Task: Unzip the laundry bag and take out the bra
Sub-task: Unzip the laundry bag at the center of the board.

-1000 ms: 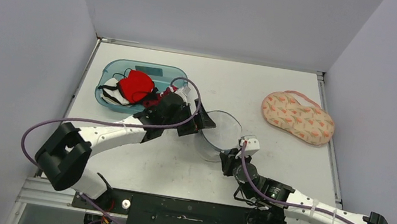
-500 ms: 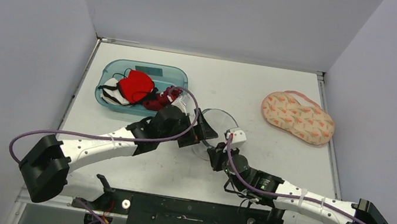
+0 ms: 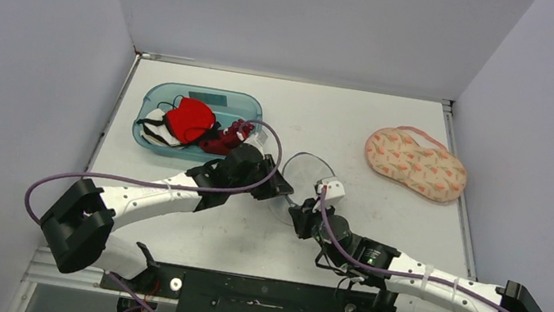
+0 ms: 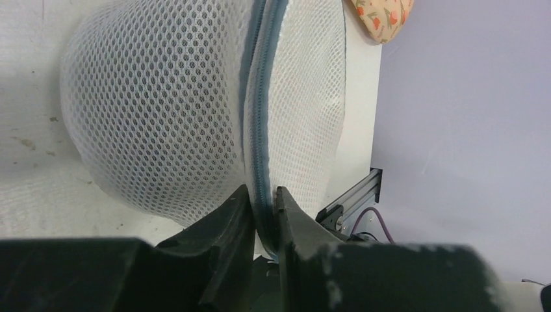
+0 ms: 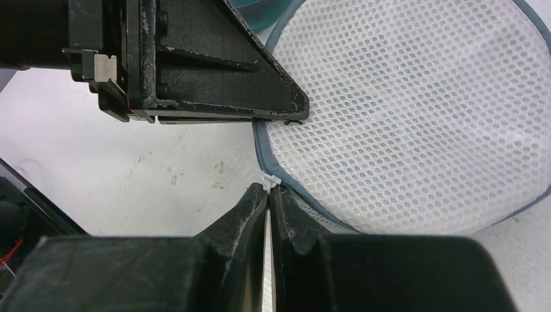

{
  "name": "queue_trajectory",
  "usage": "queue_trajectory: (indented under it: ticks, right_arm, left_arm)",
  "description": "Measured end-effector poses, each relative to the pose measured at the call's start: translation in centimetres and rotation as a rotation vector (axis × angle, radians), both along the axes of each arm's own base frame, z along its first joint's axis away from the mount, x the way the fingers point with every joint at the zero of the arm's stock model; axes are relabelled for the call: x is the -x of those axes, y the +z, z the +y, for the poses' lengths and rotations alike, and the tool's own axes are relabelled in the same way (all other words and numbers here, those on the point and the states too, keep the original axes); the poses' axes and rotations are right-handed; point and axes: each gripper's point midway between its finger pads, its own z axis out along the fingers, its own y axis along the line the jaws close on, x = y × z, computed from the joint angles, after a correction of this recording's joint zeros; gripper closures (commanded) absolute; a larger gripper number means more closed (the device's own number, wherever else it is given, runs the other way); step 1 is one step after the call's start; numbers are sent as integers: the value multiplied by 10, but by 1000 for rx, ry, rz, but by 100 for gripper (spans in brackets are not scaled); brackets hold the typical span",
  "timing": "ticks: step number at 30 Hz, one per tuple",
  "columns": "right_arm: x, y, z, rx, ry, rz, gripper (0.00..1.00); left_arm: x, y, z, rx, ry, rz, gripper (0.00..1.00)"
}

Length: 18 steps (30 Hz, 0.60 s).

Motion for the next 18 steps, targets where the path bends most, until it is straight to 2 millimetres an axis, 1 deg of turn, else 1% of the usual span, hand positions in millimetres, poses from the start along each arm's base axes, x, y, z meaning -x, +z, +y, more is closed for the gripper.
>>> queue_trajectory:
  ticks: [2,3,11,18]
  right_arm:
    - [0,1,-1,-2,0,-1,95]
    - [1,1,-2,-2,-1,0,95]
    - [4,6,-11,-5,-12,1,95]
    - [1,7,-30,13,-68,4,95]
  left_arm:
    - [-2,0,1,1,5,1,98]
    - [-2,0,2,1,5,1,100]
    - [-5,1,4,10,10,11,100]
    - [-14,-1,12,8,40,13,100]
